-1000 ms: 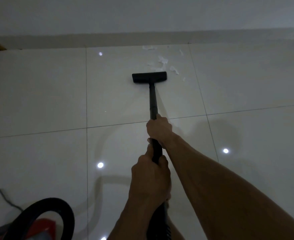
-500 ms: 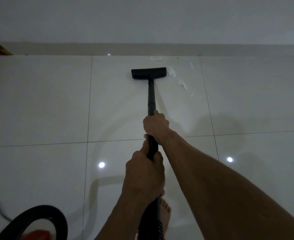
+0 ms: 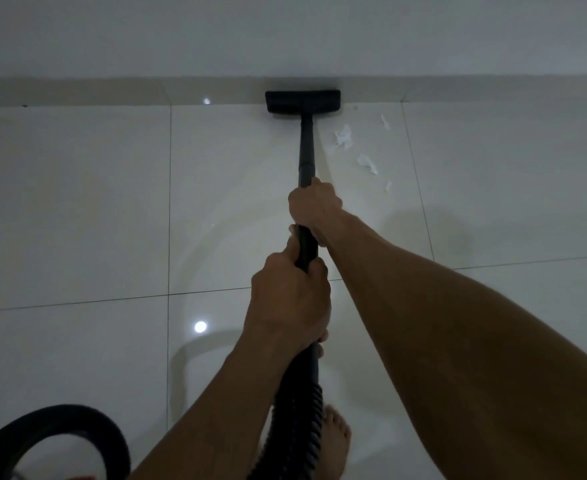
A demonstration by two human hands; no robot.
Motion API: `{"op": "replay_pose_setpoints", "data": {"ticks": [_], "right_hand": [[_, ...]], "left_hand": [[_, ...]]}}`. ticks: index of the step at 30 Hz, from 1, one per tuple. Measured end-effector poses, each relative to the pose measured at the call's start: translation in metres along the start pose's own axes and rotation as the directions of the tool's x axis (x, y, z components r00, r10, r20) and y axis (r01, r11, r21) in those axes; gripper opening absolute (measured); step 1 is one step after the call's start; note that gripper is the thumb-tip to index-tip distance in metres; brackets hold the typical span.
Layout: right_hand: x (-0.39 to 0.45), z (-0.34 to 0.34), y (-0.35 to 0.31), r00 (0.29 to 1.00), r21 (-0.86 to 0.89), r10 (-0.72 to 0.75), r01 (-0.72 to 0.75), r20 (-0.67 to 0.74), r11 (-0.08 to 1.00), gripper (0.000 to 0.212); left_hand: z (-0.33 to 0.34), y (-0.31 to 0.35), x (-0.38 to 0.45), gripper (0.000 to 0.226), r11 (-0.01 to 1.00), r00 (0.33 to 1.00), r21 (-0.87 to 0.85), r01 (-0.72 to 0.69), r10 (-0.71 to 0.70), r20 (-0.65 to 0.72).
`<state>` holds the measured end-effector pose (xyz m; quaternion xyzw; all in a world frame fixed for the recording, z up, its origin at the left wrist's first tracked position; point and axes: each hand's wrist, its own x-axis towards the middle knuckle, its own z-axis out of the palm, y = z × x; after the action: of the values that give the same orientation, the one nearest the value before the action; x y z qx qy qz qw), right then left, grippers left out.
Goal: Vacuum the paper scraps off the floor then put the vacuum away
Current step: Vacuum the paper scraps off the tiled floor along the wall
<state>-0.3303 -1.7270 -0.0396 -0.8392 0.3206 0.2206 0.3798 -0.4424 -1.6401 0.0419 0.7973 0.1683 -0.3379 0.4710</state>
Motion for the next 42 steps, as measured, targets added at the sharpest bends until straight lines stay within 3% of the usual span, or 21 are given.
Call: {"op": "replay_pose_setpoints", "data": {"ticks": [11, 23, 42], "right_hand": [[0.023, 0.009, 0.018, 0.999, 0.002, 0.006, -0.006, -0.044, 1.000, 0.044], [0.036, -0.046, 0.063, 0.993, 0.032, 0.058, -0.055, -0.098, 0.998, 0.039], [0.016, -0.092, 0.107, 0.999, -0.153, -0.012, 0.017, 0.034, 0.988, 0.041]], "left_hand": [[0.017, -0.015, 0.018, 0.023, 0.996, 0.997, 0.030, -0.078, 0.078, 0.017], [0.079, 0.011, 0.019, 0.033, 0.992, 0.990, 0.032, -0.125, 0.123, 0.062], [0.141, 0.024, -0.014, 0.028, 0.994, 0.998, 0.085, -0.066, 0.064, 0.020]]}}
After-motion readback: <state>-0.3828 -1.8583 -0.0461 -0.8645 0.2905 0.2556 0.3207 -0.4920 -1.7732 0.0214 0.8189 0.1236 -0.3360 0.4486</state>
